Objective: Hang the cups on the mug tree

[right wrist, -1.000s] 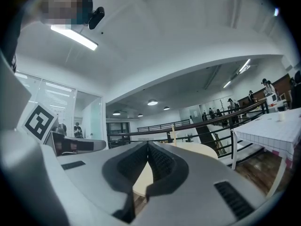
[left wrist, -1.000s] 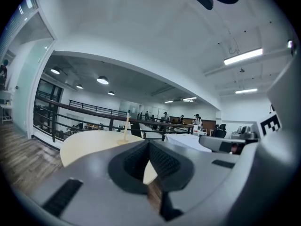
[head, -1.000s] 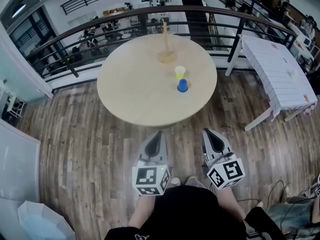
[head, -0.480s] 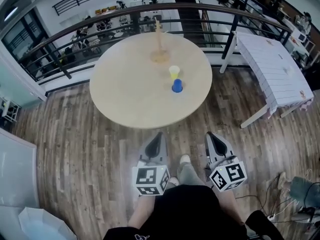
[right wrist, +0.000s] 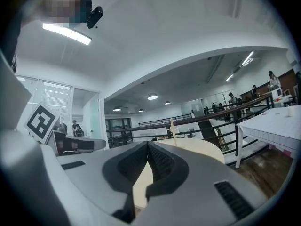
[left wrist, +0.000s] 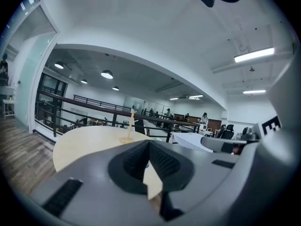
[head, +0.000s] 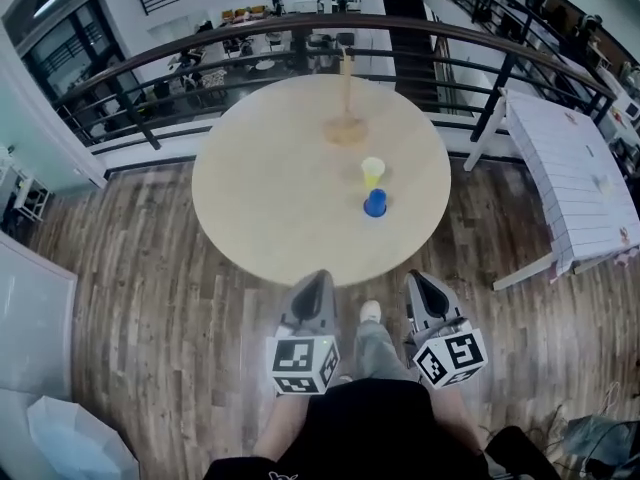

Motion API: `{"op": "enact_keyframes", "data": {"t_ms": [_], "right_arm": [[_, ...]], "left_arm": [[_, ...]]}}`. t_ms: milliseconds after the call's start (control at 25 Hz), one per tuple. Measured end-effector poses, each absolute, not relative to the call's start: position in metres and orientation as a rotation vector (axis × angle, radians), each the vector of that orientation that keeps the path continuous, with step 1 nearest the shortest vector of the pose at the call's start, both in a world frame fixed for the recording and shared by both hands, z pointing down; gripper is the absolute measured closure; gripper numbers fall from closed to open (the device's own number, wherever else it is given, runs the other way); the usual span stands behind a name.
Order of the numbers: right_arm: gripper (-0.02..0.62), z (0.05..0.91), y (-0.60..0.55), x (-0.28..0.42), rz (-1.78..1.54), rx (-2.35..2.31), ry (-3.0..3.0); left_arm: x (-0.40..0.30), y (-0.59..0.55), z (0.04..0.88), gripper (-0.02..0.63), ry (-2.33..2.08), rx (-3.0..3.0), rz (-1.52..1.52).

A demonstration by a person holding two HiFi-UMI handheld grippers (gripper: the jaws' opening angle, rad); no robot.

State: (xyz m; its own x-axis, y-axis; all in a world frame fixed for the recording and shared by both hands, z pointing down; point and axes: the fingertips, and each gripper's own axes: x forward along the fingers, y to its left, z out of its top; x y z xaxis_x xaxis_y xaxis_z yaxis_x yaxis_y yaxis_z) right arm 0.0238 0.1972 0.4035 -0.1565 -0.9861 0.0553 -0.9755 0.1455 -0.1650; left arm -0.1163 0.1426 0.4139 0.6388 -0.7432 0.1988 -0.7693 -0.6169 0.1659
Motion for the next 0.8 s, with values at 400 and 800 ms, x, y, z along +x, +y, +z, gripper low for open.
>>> {"op": "enact_keyframes", "data": {"t_ms": [400, 800], "right_arm": [[0.586, 0.394, 0.077, 0.124, -0.248, -2.033, 2.273], [0.586, 0.373, -0.015, 0.17, -0.152, -1.959, 2.321]], "left_arm": [[-0.04, 0.018, 0.4, 0.606, -1.277, 2.62, 0.16], [-0.008, -0.064, 0.385, 0.606, -1.385, 2.6, 0.128]]}}
